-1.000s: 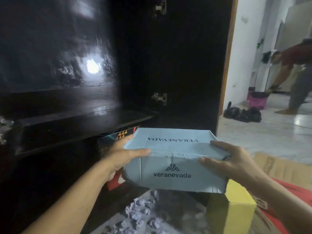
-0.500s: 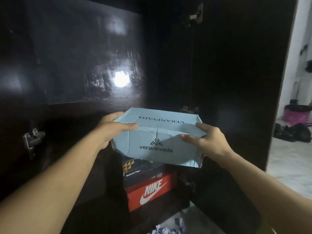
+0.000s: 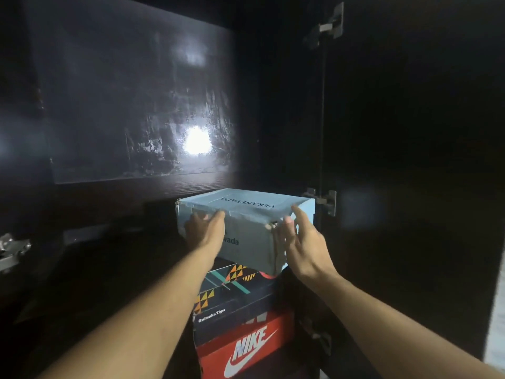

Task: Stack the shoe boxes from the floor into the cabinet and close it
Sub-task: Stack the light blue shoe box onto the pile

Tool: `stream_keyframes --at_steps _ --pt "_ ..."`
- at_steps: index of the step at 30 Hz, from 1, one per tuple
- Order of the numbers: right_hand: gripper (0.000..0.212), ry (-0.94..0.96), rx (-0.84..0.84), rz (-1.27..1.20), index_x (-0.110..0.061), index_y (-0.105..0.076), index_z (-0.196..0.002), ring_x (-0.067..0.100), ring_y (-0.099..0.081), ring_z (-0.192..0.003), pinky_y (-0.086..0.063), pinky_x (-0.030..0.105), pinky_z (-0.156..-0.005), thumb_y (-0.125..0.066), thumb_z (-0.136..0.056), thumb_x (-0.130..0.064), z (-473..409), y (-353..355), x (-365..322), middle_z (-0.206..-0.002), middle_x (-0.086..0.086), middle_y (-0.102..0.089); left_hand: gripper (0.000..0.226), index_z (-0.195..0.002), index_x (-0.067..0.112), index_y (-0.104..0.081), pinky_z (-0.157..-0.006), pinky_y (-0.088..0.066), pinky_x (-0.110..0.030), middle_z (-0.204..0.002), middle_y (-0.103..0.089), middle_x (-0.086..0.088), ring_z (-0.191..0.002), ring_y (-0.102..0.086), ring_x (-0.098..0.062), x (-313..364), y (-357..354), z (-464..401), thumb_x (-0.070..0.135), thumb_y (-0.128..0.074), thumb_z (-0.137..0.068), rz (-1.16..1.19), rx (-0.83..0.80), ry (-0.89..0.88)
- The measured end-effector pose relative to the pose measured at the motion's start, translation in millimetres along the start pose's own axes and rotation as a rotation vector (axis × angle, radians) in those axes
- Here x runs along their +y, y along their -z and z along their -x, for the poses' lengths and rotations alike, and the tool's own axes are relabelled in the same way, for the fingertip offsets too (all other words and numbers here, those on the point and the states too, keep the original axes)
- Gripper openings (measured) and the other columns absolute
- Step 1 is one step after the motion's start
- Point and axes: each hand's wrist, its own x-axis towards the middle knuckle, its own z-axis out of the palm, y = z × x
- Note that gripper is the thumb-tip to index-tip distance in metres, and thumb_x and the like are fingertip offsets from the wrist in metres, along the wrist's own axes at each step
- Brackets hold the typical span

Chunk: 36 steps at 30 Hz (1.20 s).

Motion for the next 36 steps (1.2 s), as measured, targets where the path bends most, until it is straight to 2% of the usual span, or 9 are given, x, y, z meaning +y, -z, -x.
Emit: stream_keyframes --at_steps 4,9,12,16,20,29,31,34,36 --pt "0.038 0.120 -0.059 0.118 -0.028 -0.047 -0.139 0.018 -0.053 -0.117 -0.041 0.022 -0.093 -0.035 -0.103 -0.026 -14 -8 25 -0.139 0.001 -0.046 0.077 -0.144 0.024 -0.039 -0.102 -0.029 -0.038 -0.148 -0.041 -0.005 -0.128 -0.042 -0.023 3 -19 -2 0.068 -0.051 -0.082 0.160 -0.295 0.099" --pt "0.061 0.119 -0.254 0.452 -0.043 -0.023 -0.149 0.023 -0.045 -0.131 -0.043 0.038 -0.105 -0.049 -0.097 -0.027 -35 -12 42 -0.161 -0.007 -0.012 0.072 -0.146 0.015 -0.035 -0.114 -0.021 -0.042 -0.154 -0.033 -0.010 -0.140 -0.031 -0.028 15 -33 -12 0.058 -0.050 -0.091 0.131 -0.382 0.103" --pt "0.067 0.132 -0.321 0.469 -0.034 -0.019 -0.152 0.025 -0.048 -0.128 -0.048 0.038 -0.099 -0.050 -0.094 -0.019 -45 -17 49 -0.156 -0.002 -0.023 0.096 -0.149 0.019 -0.029 -0.117 -0.019 -0.051 -0.158 -0.026 -0.006 -0.144 -0.024 -0.028 21 -39 -21 0.072 -0.058 -0.074 0.170 -0.439 0.084" --pt "0.075 0.098 -0.373 0.531 -0.032 -0.019 -0.153 0.027 -0.040 -0.135 -0.048 0.039 -0.098 -0.045 -0.089 -0.003 -59 -19 57 -0.161 -0.008 -0.012 0.155 -0.154 0.028 -0.007 -0.118 -0.018 -0.052 -0.162 -0.015 0.001 -0.147 -0.017 -0.023 16 -55 -22 0.080 -0.077 -0.026 0.002 -0.553 -0.013" --pt "0.067 0.087 -0.372 0.536 -0.019 -0.037 -0.142 0.027 -0.047 -0.122 -0.049 0.041 -0.089 -0.042 -0.080 0.006 -67 -21 60 -0.152 -0.006 -0.026 0.107 -0.154 0.022 -0.008 -0.114 -0.031 -0.039 -0.158 -0.026 -0.002 -0.141 -0.032 -0.024 2 -71 -32 0.033 -0.080 -0.076 -0.064 -0.353 -0.098" --pt "0.067 0.024 -0.391 0.539 -0.017 -0.028 -0.142 0.031 -0.055 -0.106 -0.049 0.038 -0.076 -0.046 -0.081 0.003 -82 -14 72 -0.137 -0.003 -0.031 0.063 -0.139 0.012 -0.040 -0.085 -0.035 -0.025 -0.141 -0.047 -0.006 -0.119 -0.050 -0.022 1 -76 -30 0.025 -0.071 -0.086 -0.186 -0.227 -0.217" --pt "0.068 0.027 -0.392 0.519 -0.017 -0.028 -0.144 0.030 -0.053 -0.113 -0.051 0.040 -0.086 -0.046 -0.081 0.003 -80 -9 70 -0.138 -0.002 -0.034 0.069 -0.138 0.011 -0.041 -0.090 -0.041 -0.029 -0.140 -0.048 -0.006 -0.122 -0.050 -0.024 3 -74 -25 0.031 -0.075 -0.081 -0.256 -0.207 -0.225" --pt "0.074 -0.007 -0.410 0.538 -0.022 -0.023 -0.152 0.029 -0.036 -0.138 -0.036 0.040 -0.110 -0.045 -0.084 -0.003 -73 6 66 -0.159 0.001 -0.022 0.105 -0.152 0.011 -0.018 -0.109 -0.035 -0.038 -0.155 -0.030 -0.008 -0.139 -0.035 -0.028 7 -63 -10 0.032 -0.083 -0.072 -0.395 -0.267 -0.182" --pt "0.069 -0.056 -0.395 0.529 -0.024 -0.028 -0.151 0.029 -0.040 -0.136 -0.038 0.037 -0.109 -0.046 -0.086 -0.009 -63 22 64 -0.156 0.005 -0.031 0.118 -0.154 0.010 -0.006 -0.112 -0.032 -0.040 -0.159 -0.022 -0.010 -0.142 -0.029 -0.030 11 -55 5 0.030 -0.085 -0.069 -0.525 -0.325 -0.125"
